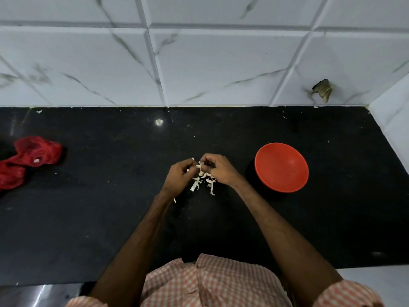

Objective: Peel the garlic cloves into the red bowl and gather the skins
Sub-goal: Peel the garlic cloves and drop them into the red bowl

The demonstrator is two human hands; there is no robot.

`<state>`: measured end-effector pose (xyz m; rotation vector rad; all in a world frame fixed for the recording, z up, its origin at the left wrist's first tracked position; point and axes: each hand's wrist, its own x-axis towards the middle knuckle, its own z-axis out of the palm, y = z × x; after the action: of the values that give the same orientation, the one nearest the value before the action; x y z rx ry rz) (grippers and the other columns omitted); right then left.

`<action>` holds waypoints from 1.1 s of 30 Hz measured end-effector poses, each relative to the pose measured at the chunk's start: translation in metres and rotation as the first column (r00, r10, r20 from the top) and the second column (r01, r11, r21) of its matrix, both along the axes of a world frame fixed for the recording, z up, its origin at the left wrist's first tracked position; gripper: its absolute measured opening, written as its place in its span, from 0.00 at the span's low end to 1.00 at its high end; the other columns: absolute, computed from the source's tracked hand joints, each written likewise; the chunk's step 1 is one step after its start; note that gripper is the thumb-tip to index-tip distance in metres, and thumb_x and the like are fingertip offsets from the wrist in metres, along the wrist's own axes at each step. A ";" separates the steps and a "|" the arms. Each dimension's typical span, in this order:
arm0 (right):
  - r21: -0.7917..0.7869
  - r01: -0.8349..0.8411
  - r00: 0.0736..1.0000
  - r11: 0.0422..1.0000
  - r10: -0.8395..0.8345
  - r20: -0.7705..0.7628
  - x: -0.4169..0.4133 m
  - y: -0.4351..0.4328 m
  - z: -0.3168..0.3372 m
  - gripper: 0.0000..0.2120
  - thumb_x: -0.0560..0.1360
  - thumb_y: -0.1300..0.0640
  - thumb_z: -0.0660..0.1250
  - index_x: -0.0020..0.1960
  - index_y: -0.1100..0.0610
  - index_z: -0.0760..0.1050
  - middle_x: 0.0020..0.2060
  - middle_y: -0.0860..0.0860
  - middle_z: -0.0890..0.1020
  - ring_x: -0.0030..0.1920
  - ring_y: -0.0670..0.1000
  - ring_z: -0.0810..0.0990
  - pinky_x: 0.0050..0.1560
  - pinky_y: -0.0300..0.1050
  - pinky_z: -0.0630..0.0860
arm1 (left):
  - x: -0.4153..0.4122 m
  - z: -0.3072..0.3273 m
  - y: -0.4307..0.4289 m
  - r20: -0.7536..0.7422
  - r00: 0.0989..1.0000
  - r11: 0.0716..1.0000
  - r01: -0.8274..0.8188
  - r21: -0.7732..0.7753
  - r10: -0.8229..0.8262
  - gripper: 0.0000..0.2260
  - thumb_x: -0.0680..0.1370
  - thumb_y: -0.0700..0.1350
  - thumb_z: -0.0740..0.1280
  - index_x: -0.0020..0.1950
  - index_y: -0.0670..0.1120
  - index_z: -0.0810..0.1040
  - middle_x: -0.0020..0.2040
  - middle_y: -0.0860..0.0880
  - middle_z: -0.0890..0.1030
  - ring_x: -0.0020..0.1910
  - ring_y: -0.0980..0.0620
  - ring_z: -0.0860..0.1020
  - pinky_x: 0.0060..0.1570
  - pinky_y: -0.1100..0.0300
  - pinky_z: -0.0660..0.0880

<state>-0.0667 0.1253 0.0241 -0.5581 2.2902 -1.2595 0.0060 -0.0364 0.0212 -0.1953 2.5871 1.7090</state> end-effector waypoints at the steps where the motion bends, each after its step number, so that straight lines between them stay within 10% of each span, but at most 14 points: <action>1: 0.002 -0.007 1.000 1.000 0.007 0.022 -0.001 0.002 0.001 0.02 0.78 0.64 0.69 0.50 0.59 0.79 0.44 0.53 0.83 0.45 0.50 0.82 0.52 0.50 0.79 | 0.000 0.000 0.000 -0.006 1.000 1.000 0.018 0.005 -0.018 0.08 0.75 0.45 0.63 0.40 0.45 0.79 0.34 0.49 0.79 0.33 0.55 0.73 0.35 0.58 0.69; 24: -0.275 0.187 0.940 0.943 -0.091 0.330 0.006 0.007 0.014 0.04 0.79 0.63 0.68 0.52 0.58 0.81 0.45 0.51 0.84 0.44 0.44 0.82 0.47 0.37 0.78 | -0.005 0.023 0.002 0.012 0.998 0.979 -0.065 0.194 0.064 0.10 0.78 0.33 0.62 0.38 0.38 0.79 0.28 0.51 0.74 0.27 0.59 0.70 0.30 0.68 0.68; 30: 0.197 0.286 0.948 0.938 -0.248 -0.200 0.006 0.006 0.012 0.09 0.82 0.56 0.64 0.57 0.57 0.81 0.50 0.50 0.84 0.50 0.48 0.82 0.53 0.45 0.78 | -0.003 0.010 -0.003 0.064 0.984 0.977 -0.175 0.120 0.168 0.08 0.77 0.38 0.66 0.38 0.41 0.81 0.28 0.48 0.75 0.28 0.55 0.70 0.31 0.61 0.67; 33: 0.115 0.371 0.867 0.921 -0.300 -0.397 0.012 -0.001 0.022 0.05 0.79 0.57 0.69 0.50 0.58 0.80 0.44 0.50 0.83 0.44 0.46 0.81 0.45 0.43 0.77 | -0.004 0.009 -0.003 0.050 0.979 0.978 -0.198 0.063 0.196 0.09 0.77 0.40 0.68 0.37 0.46 0.81 0.28 0.53 0.77 0.29 0.54 0.71 0.32 0.60 0.67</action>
<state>-0.0552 0.1243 0.0459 -0.3598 2.8949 -1.1407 0.0019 -0.0394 0.0303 -0.4969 2.5484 1.8276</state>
